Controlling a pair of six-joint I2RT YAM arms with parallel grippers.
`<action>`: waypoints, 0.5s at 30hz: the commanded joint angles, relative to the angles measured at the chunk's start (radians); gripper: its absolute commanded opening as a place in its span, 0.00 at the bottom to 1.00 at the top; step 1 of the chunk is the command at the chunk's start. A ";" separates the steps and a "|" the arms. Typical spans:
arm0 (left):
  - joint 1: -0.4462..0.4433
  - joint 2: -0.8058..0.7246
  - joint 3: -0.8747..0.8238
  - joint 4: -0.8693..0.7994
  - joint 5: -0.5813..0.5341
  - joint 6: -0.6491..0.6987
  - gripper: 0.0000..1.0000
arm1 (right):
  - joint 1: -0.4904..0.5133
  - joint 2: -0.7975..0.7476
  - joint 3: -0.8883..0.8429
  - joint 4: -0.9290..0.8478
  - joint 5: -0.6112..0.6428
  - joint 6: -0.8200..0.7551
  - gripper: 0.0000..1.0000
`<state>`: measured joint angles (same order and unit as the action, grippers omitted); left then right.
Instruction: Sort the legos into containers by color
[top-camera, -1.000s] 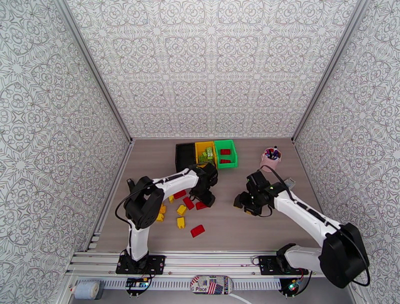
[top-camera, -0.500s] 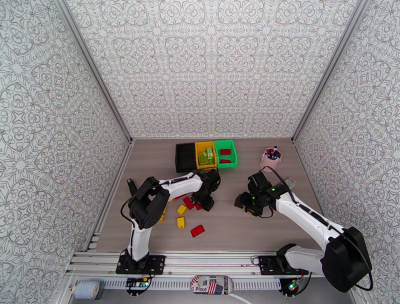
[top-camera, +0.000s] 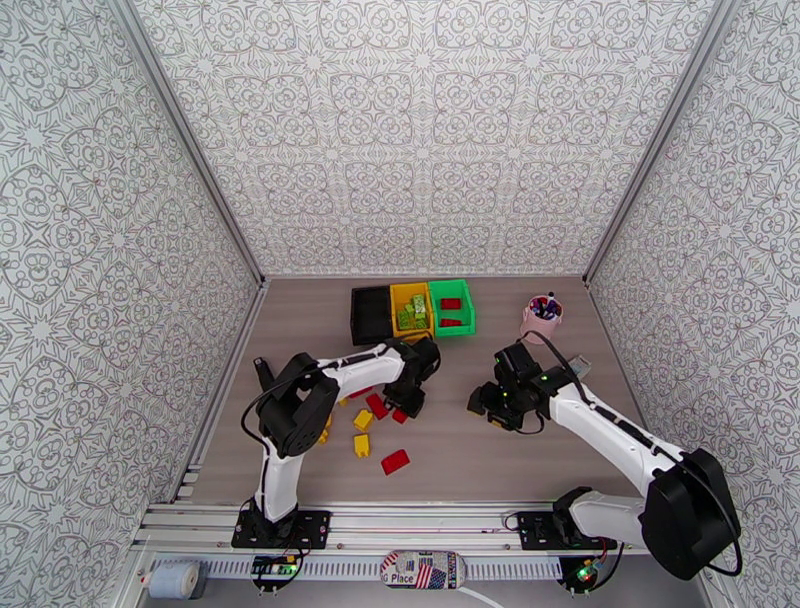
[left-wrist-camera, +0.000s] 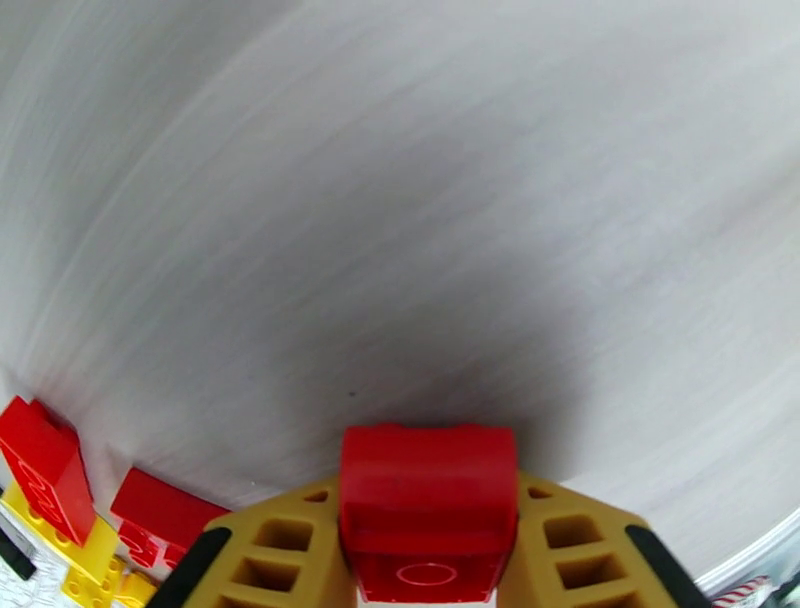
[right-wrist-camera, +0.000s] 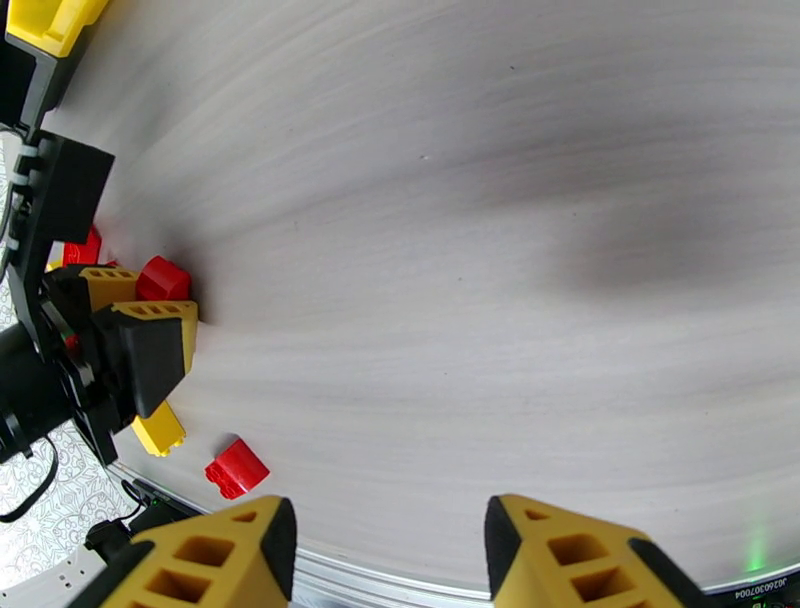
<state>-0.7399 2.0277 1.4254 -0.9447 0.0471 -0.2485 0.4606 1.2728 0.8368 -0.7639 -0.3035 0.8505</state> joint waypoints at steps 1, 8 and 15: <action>0.070 -0.022 0.028 0.051 0.111 -0.091 0.33 | 0.006 0.007 -0.001 0.026 -0.017 0.018 0.55; 0.184 -0.047 0.081 0.205 0.348 -0.272 0.32 | 0.006 0.019 0.012 0.070 -0.042 0.041 0.54; 0.268 -0.008 0.168 0.422 0.486 -0.527 0.34 | 0.006 0.031 0.035 0.079 -0.045 0.044 0.54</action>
<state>-0.4938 2.0254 1.5356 -0.6666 0.4271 -0.6220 0.4606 1.2922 0.8391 -0.7025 -0.3305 0.8799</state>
